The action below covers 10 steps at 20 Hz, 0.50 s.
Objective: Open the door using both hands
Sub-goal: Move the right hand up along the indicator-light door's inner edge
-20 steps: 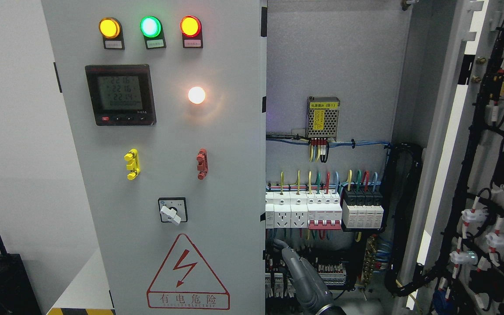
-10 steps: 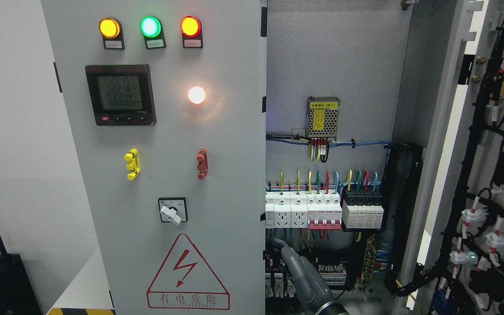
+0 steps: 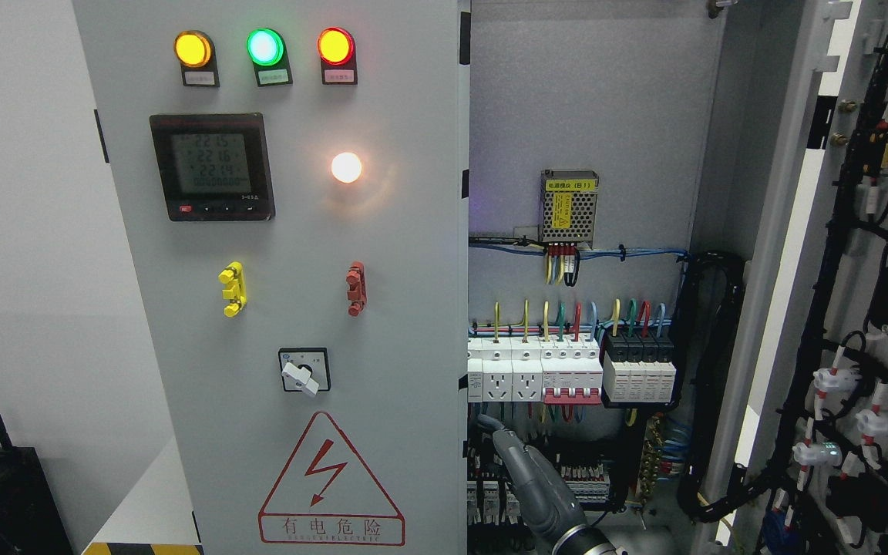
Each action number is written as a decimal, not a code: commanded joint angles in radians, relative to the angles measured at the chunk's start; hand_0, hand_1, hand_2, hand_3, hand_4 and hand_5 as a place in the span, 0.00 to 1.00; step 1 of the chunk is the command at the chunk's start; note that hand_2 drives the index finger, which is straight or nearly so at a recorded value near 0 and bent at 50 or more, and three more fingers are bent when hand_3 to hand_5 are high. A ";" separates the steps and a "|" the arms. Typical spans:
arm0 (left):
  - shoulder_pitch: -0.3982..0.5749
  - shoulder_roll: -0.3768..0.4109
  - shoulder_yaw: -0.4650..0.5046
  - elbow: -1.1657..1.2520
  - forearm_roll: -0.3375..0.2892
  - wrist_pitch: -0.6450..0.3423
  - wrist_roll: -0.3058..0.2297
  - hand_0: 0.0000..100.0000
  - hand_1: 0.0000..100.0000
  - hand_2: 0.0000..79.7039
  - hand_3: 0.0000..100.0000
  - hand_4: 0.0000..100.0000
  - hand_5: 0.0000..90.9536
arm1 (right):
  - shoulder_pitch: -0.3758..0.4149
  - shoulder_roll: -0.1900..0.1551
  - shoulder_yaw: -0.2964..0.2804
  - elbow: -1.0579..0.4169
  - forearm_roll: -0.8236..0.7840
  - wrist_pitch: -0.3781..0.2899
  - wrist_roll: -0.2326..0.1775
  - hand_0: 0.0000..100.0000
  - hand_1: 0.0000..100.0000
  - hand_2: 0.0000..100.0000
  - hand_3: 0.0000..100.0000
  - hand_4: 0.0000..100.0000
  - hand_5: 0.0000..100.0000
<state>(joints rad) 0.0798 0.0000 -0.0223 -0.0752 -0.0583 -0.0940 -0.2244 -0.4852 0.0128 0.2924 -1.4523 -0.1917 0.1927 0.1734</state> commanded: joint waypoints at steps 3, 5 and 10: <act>0.000 -0.026 -0.013 0.000 0.000 0.000 0.004 0.00 0.00 0.00 0.00 0.00 0.00 | -0.010 0.024 0.016 0.006 -0.002 0.001 0.000 0.38 0.00 0.00 0.00 0.00 0.00; 0.000 -0.026 -0.011 0.000 0.000 0.000 0.004 0.00 0.00 0.00 0.00 0.00 0.00 | -0.018 0.024 0.016 0.012 -0.002 0.001 0.001 0.38 0.00 0.00 0.00 0.00 0.00; 0.000 -0.026 -0.011 0.000 0.000 0.000 0.004 0.00 0.00 0.00 0.00 0.00 0.00 | -0.026 0.024 0.016 0.027 -0.002 0.001 0.017 0.38 0.00 0.00 0.00 0.00 0.00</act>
<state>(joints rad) 0.0798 0.0000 -0.0202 -0.0751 -0.0583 -0.0939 -0.2214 -0.5007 0.0270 0.3019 -1.4442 -0.1930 0.1928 0.1864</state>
